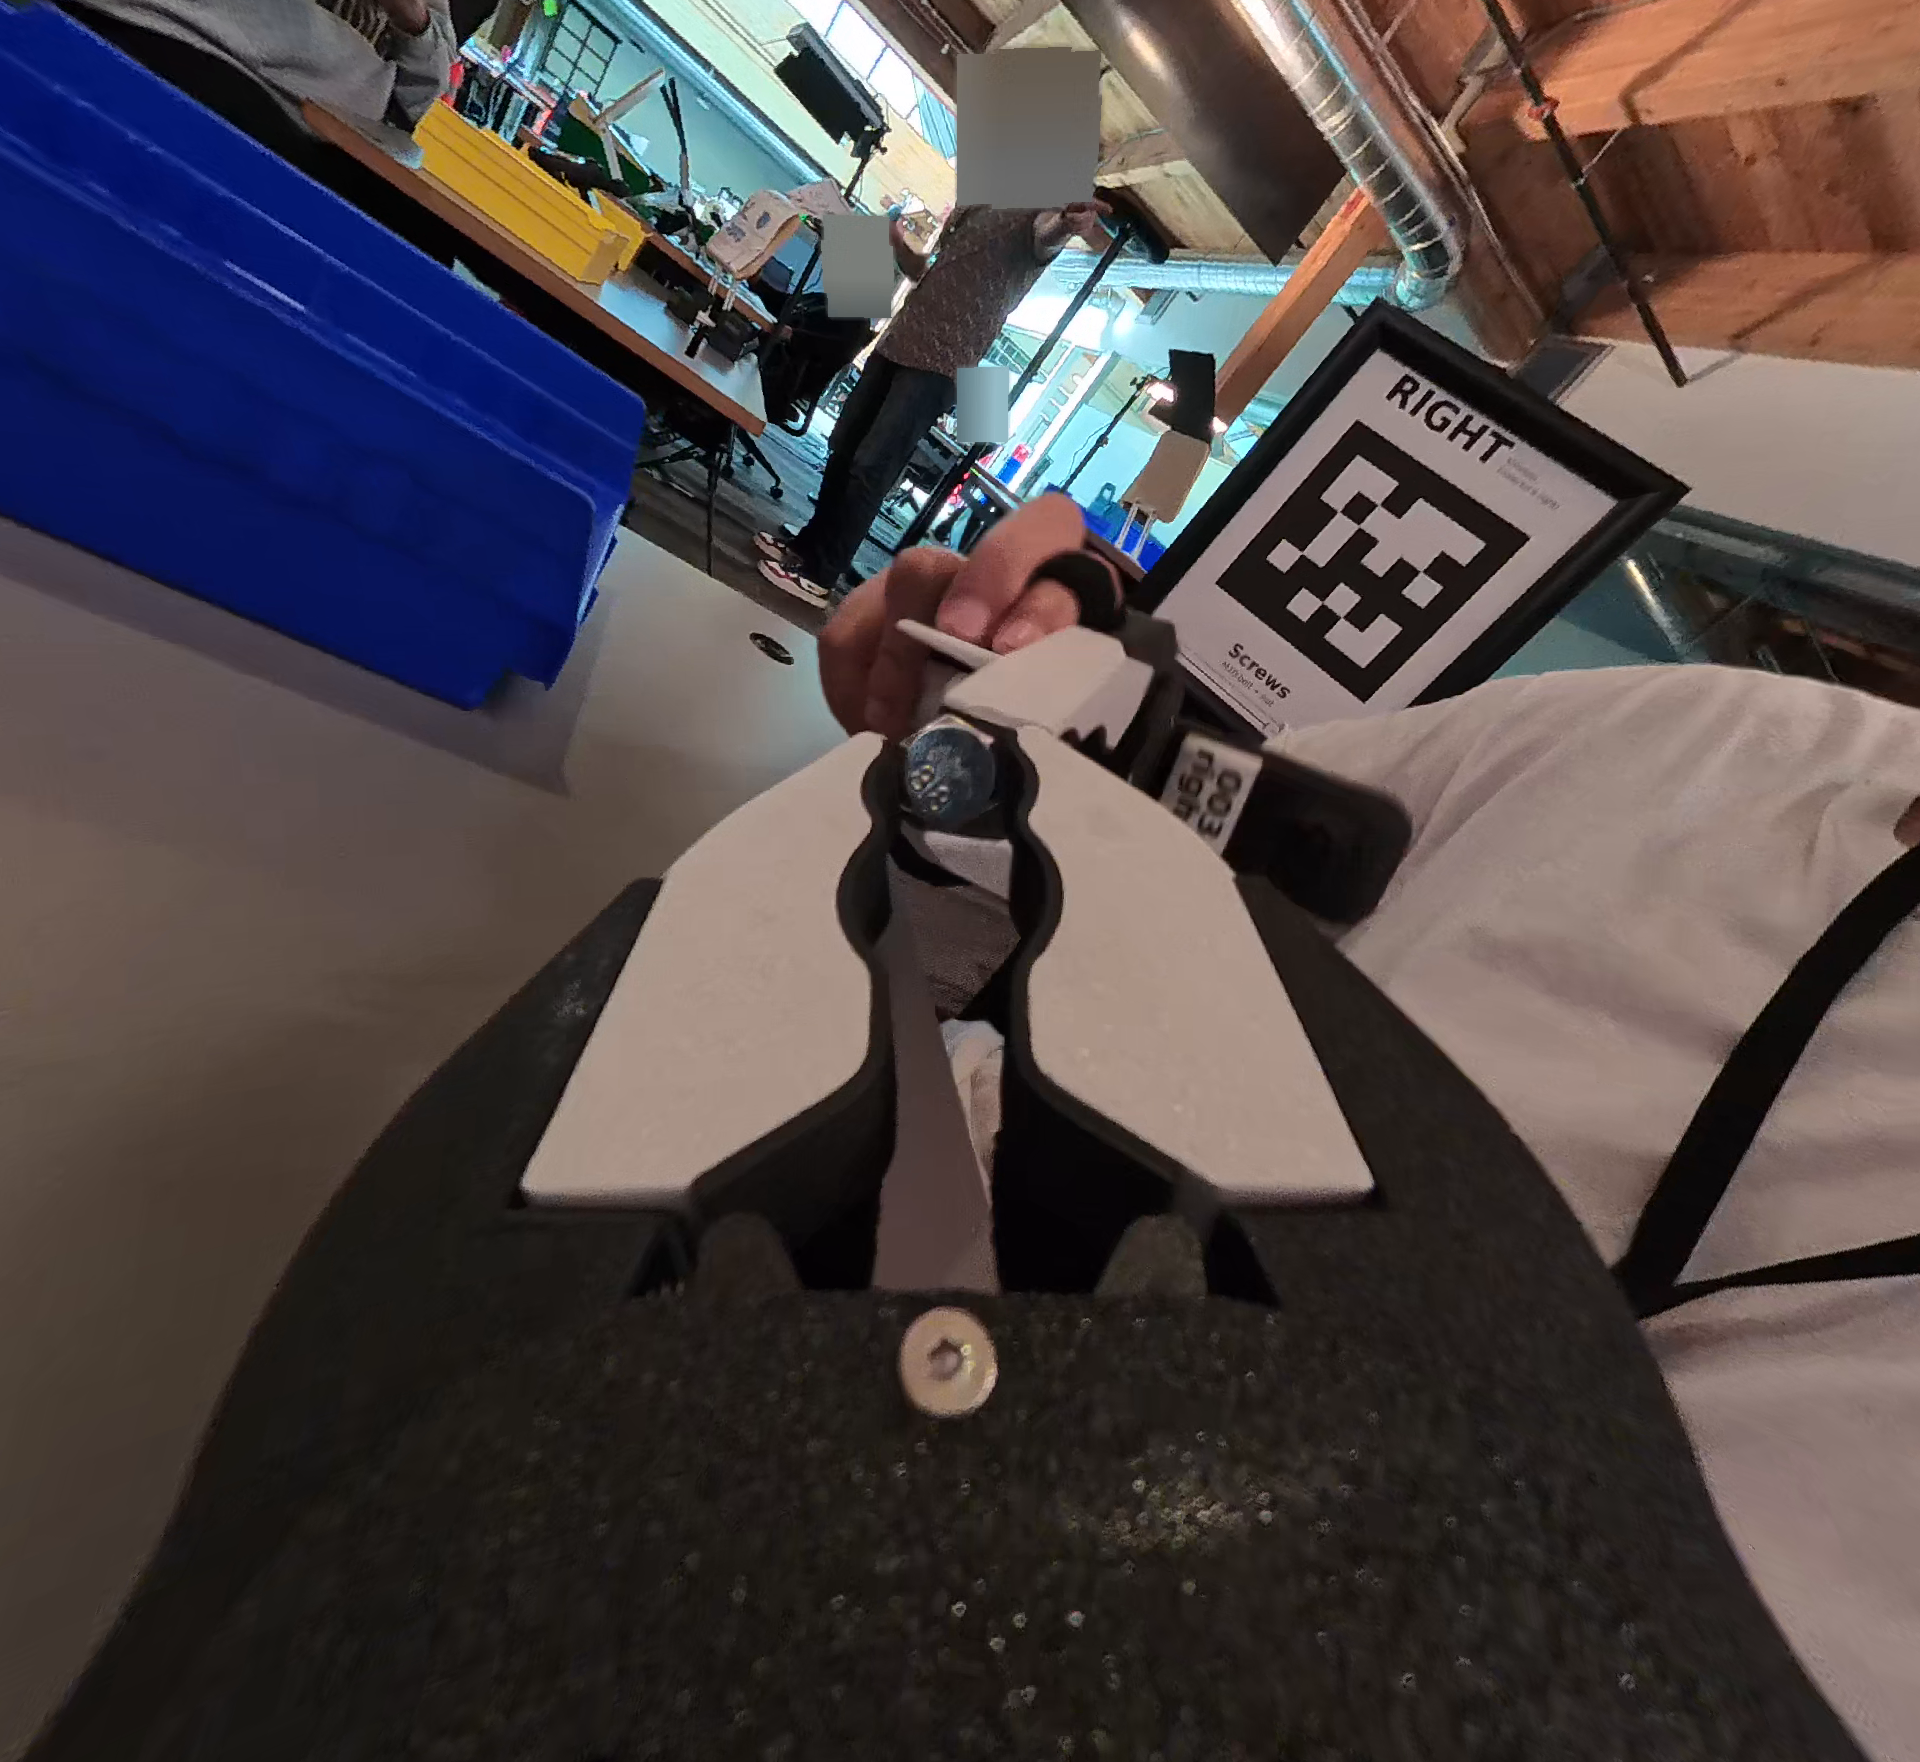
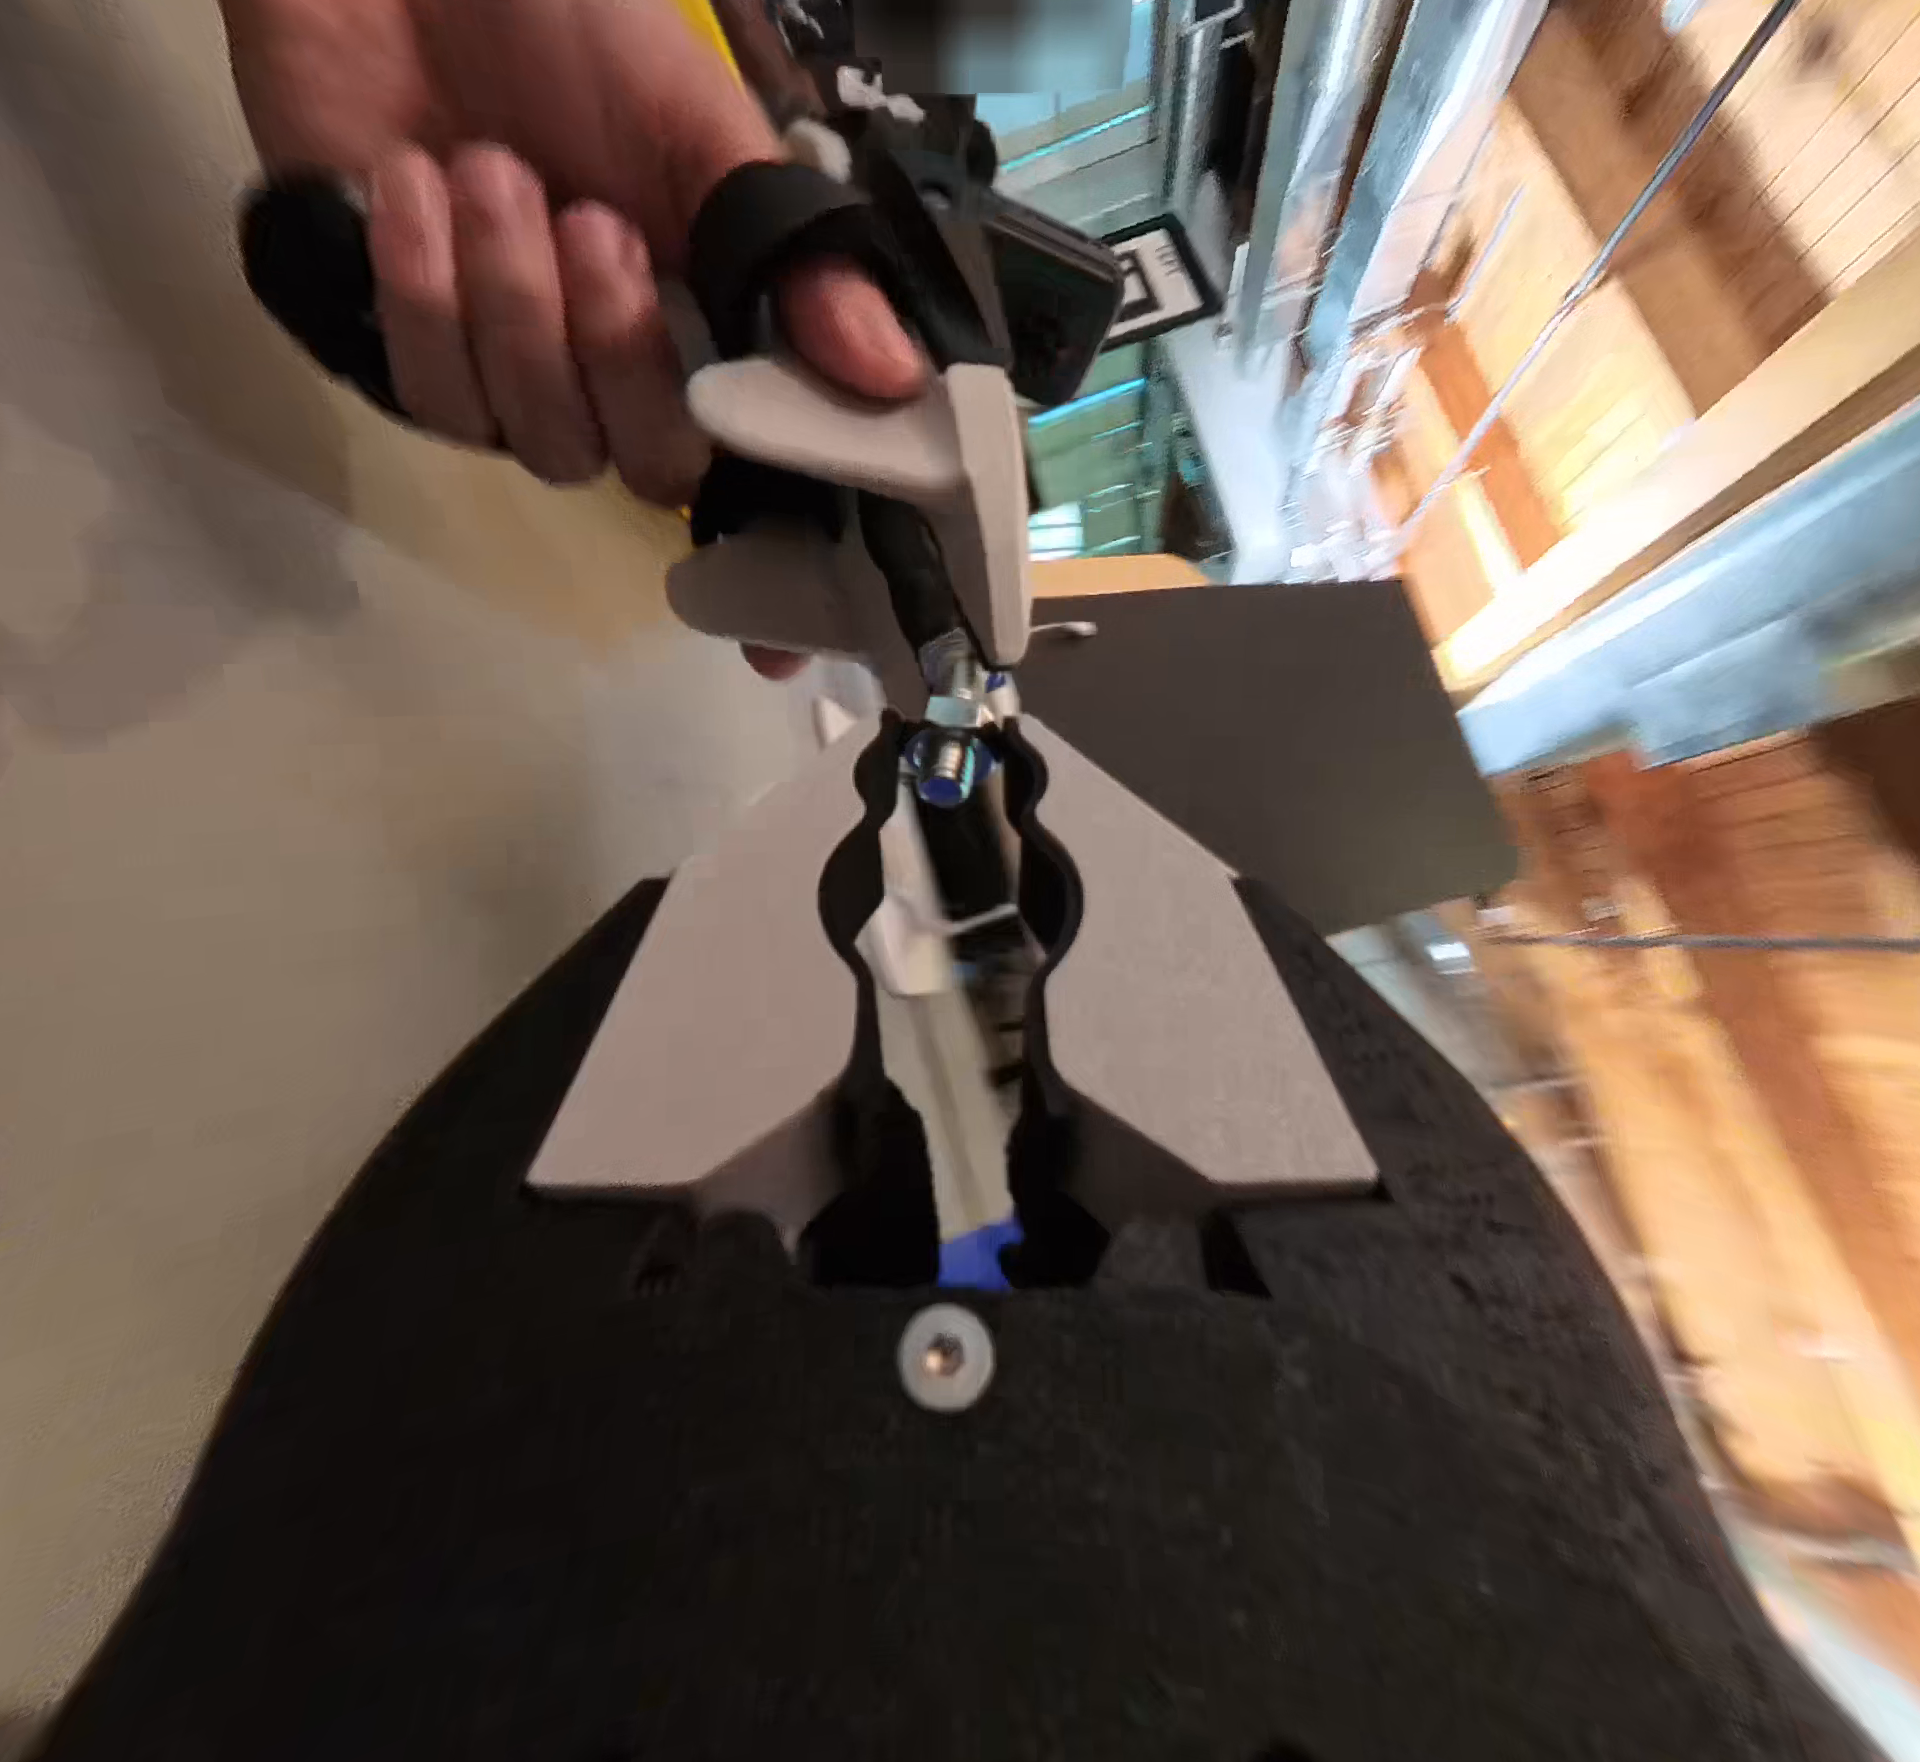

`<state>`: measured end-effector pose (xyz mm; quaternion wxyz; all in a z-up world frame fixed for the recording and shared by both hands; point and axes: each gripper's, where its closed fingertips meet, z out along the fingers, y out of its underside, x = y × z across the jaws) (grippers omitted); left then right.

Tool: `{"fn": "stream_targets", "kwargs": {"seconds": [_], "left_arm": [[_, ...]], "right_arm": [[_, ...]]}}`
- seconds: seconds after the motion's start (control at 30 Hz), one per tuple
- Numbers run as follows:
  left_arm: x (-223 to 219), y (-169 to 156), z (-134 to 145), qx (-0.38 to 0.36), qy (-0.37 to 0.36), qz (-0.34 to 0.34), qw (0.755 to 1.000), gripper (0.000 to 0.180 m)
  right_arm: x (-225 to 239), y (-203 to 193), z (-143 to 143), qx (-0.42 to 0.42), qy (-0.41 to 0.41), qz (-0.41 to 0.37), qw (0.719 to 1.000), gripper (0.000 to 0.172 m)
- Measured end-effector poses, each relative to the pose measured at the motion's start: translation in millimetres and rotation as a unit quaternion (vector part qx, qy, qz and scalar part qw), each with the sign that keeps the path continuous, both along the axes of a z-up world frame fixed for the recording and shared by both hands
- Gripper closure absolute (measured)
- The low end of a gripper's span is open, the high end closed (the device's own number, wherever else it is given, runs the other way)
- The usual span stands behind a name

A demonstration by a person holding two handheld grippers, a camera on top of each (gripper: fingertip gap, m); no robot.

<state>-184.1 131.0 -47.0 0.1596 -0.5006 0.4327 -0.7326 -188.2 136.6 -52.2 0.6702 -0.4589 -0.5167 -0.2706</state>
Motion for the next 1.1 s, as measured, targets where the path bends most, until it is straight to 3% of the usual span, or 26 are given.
{"fn": "stream_targets", "kwargs": {"seconds": [0.1,0.17,0.23,0.33,0.4,0.43,0.47,0.5,0.53,0.57,0.63,0.73,0.8,0.83,0.87,0.93,1.1], "left_arm": [[-3,-1,6,0.016,-0.018,0.001,1.0,0.164],[-5,0,11,0.036,-0.032,0.009,0.999,0.163],[-7,2,12,0.067,-0.037,0.024,0.997,0.163],[-8,7,11,0.096,-0.037,0.042,0.994,0.163],[-7,10,8,0.117,-0.032,0.056,0.991,0.163],[-7,11,6,0.123,-0.029,0.057,0.99,0.163],[-7,11,4,0.124,-0.024,0.058,0.99,0.163],[-6,12,3,0.122,-0.021,0.059,0.99,0.163],[-6,12,4,0.117,-0.023,0.058,0.991,0.163],[-6,12,6,0.107,-0.027,0.058,0.992,0.163],[-7,16,11,0.084,-0.034,0.065,0.994,0.163],[-9,23,16,0.049,-0.04,0.073,0.995,0.163],[-8,27,14,0.033,-0.034,0.075,0.996,0.163],[-7,27,13,0.026,-0.03,0.074,0.996,0.163],[-7,27,12,0.017,-0.027,0.072,0.997,0.163],[-5,25,9,0.0,-0.022,0.059,0.998,0.163],[-2,15,4,-0.016,-0.012,0.032,0.999,0.164]], "right_arm": [[-3,0,5,-0.152,0.163,0.057,0.973,0.152],[-7,0,8,-0.284,0.31,0.111,0.901,0.153],[-10,2,9,-0.416,0.446,0.167,0.775,0.153],[-11,5,11,-0.554,0.607,0.239,0.517,0.154],[-10,9,8,-0.607,0.661,0.265,0.353,0.153],[-10,8,7,-0.627,0.668,0.276,0.29,0.153],[-10,9,5,-0.633,0.672,0.282,0.261,0.153],[-9,9,4,-0.628,0.672,0.284,0.27,0.153],[-9,8,5,-0.618,0.665,0.287,0.306,0.152],[-10,6,7,-0.603,0.651,0.288,0.36,0.144],[-10,6,2,-0.561,0.599,0.256,0.511,0.132],[-5,14,-17,-0.456,0.45,0.148,0.753,0.12],[5,19,-18,-0.333,0.32,0.072,0.884,0.119],[11,20,-11,-0.254,0.264,0.04,0.93,0.12],[13,18,-4,-0.178,0.208,0.021,0.961,0.123],[12,12,3,-0.08,0.112,0.0,0.99,0.126],[5,6,3,-0.001,0.021,-0.011,1.0,0.135]]}}
